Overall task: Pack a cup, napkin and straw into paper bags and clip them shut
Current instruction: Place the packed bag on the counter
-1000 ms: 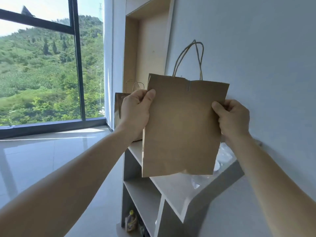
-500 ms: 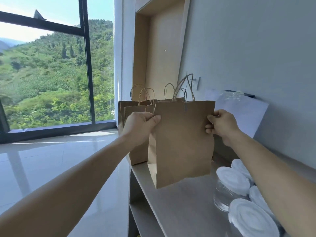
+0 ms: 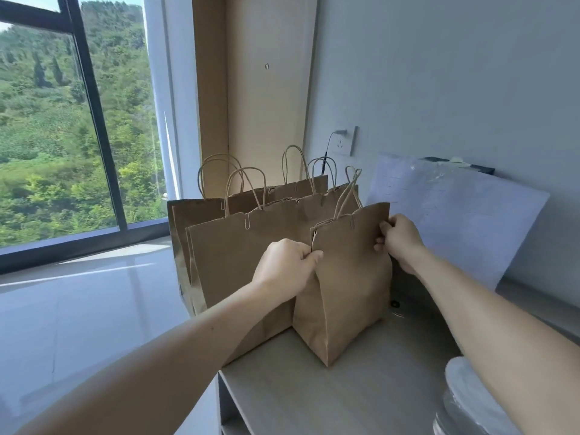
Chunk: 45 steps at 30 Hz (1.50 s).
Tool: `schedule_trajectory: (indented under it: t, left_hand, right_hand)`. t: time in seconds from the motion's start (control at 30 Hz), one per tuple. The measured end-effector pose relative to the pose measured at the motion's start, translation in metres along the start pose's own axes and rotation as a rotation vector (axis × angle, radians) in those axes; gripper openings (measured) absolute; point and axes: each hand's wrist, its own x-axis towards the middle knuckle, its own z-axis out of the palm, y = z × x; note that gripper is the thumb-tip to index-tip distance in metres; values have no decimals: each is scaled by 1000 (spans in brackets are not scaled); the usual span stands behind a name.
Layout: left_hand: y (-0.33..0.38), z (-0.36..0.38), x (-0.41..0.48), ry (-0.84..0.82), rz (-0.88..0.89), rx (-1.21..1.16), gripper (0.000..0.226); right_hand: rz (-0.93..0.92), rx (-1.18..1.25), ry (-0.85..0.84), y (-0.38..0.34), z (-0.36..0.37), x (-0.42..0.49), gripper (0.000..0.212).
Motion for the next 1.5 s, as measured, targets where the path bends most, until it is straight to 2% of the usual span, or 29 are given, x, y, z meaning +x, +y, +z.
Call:
schedule_trajectory:
  t: [0.3, 0.6, 0.67, 0.73, 0.8, 0.87, 0.93, 1.0, 1.03, 1.1, 1.17, 1.23, 1.37, 1.43, 1.5]
  left_hand:
    - [-1, 23, 30, 5, -15, 54, 57]
    - [14, 35, 38, 15, -9, 99, 51]
    - [15, 34, 38, 33, -11, 95, 45]
    - [17, 33, 40, 63, -16, 85, 39]
    - [19, 34, 40, 72, -32, 91, 44]
    - [20, 35, 39, 78, -50, 106, 50]
    - [26, 33, 37, 85, -42, 132, 47]
    - [34, 32, 34, 108, -7, 189, 22]
    - [37, 32, 32, 134, 35, 248, 26]
    - [42, 36, 26, 233, 219, 362, 58]
    - [51, 40, 18, 277, 443, 456, 59]
    - [60, 48, 14, 142, 539, 524, 48]
    - [87, 68, 9, -321, 456, 542, 44]
    - [101, 81, 2, -437, 481, 505, 48]
    - [119, 95, -9, -486, 536, 446, 52]
  right_hand:
    - [-42, 22, 103, 12, 3, 36, 14]
    - [-46, 60, 65, 27, -11, 37, 14]
    - [-61, 48, 37, 26, -11, 32, 20]
    - [-47, 44, 13, 26, -12, 27, 42]
    - [-8, 60, -28, 25, -16, 20, 59]
    - [19, 65, -79, 24, -20, 13, 63]
    - [35, 21, -128, 22, -26, 4, 62]
    - [42, -34, -188, 20, -33, -8, 56]
    - [45, -60, -219, 20, -37, -15, 55]
    - [54, -130, -268, 18, -46, -31, 59]
    - [46, -217, -303, 16, -57, -49, 58]
    - [12, -333, -298, 15, -70, -70, 54]
    - [-10, -606, -182, 9, -107, -117, 50]
    - [27, -675, -104, 9, -130, -145, 47]
    - [66, -707, -14, 11, -156, -177, 45]
